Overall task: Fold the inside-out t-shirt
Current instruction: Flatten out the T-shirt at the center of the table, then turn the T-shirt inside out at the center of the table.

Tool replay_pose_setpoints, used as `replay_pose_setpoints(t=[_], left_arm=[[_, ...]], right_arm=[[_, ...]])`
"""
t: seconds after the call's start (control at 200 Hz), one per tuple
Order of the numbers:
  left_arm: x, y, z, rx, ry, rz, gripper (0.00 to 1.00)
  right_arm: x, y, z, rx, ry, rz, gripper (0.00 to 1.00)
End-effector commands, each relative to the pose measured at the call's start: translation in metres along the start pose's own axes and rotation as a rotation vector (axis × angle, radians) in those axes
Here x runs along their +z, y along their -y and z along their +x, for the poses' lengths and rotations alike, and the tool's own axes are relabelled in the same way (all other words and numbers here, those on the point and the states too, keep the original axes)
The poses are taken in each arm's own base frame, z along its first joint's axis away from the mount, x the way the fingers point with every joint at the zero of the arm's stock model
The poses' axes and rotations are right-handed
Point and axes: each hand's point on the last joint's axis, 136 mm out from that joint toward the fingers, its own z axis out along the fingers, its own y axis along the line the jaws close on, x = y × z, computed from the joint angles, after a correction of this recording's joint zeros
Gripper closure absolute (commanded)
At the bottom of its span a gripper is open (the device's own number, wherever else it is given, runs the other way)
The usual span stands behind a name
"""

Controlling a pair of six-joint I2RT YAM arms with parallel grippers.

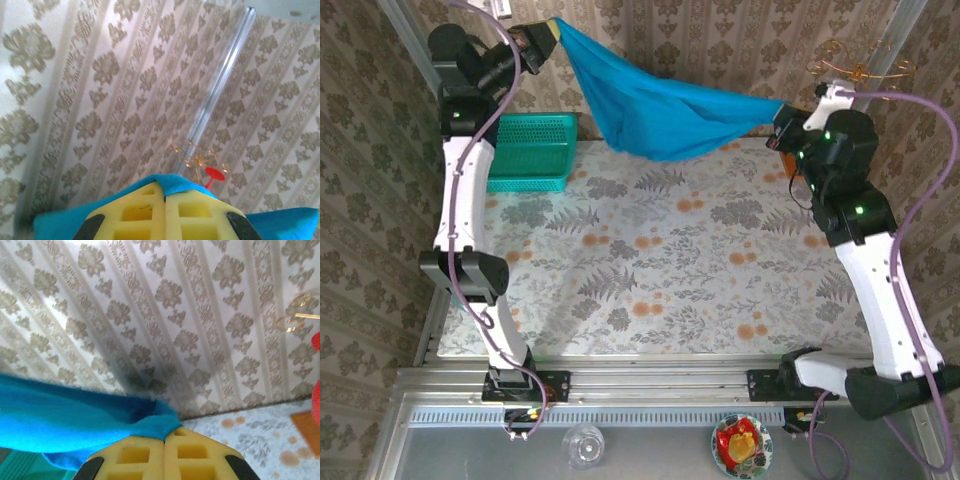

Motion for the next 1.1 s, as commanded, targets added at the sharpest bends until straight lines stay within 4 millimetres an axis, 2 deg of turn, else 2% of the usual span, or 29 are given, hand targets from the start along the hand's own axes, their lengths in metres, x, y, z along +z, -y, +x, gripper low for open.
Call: replay_pose_setpoints(t=[0.0,0.03,0.085,0.195,0.275,0.345,0.425,0.52,0.62,0.72,0.74,0.8,0.85,0.915,1.04,1.095], left_arm=[[0.000,0.008,0.054,-0.022,-0.131,0.007,1.00],[-0.002,0.008,0.069,-0.027,-0.161,-0.011,1.00],[-0.004,-0.001,0.112,-0.062,-0.236,-0.053,1.00],[-0.013,-0.027,0.208,-0.180,-0.400,-0.134,1.00],[-0.020,-0.040,0.272,-0.278,-0.508,-0.155,0.98],[-0.024,-0.047,0.317,-0.357,-0.580,-0.169,0.97],[-0.026,-0.048,0.355,-0.415,-0.642,-0.174,0.97],[-0.024,-0.041,0.380,-0.438,-0.688,-0.163,0.97],[-0.021,-0.035,0.388,-0.453,-0.693,-0.159,0.98],[-0.020,-0.034,0.390,-0.453,-0.692,-0.162,0.98],[-0.020,-0.035,0.391,-0.454,-0.693,-0.165,0.98],[-0.021,-0.035,0.391,-0.453,-0.696,-0.172,0.99],[-0.022,-0.035,0.392,-0.451,-0.700,-0.178,0.99],[-0.024,-0.036,0.394,-0.451,-0.704,-0.184,0.99],[-0.027,-0.037,0.394,-0.451,-0.701,-0.197,0.99],[-0.028,-0.038,0.393,-0.453,-0.696,-0.202,0.98]], right_arm=[[0.005,-0.014,0.084,0.052,-0.232,-0.123,1.00],[0.004,-0.016,0.110,0.049,-0.295,-0.138,1.00],[0.004,-0.013,0.160,0.057,-0.412,-0.144,1.00],[-0.002,-0.006,0.253,0.113,-0.659,-0.159,1.00],[-0.009,0.004,0.305,0.119,-0.814,-0.128,0.85],[-0.013,0.012,0.323,0.097,-0.870,-0.076,0.79],[-0.009,0.006,0.324,0.061,-0.861,-0.088,0.74],[0.000,-0.022,0.317,-0.001,-0.811,-0.177,0.71],[0.013,-0.057,0.314,-0.094,-0.760,-0.283,0.75],[0.026,-0.093,0.321,-0.197,-0.737,-0.384,0.76],[0.031,-0.097,0.330,-0.218,-0.753,-0.386,0.76],[0.042,-0.110,0.340,-0.254,-0.766,-0.390,0.73],[0.053,-0.117,0.350,-0.262,-0.785,-0.381,0.70],[0.067,-0.123,0.364,-0.278,-0.803,-0.359,0.60],[0.088,-0.117,0.392,-0.330,-0.823,-0.257,0.56],[0.094,-0.112,0.401,-0.317,-0.829,-0.204,0.49]])
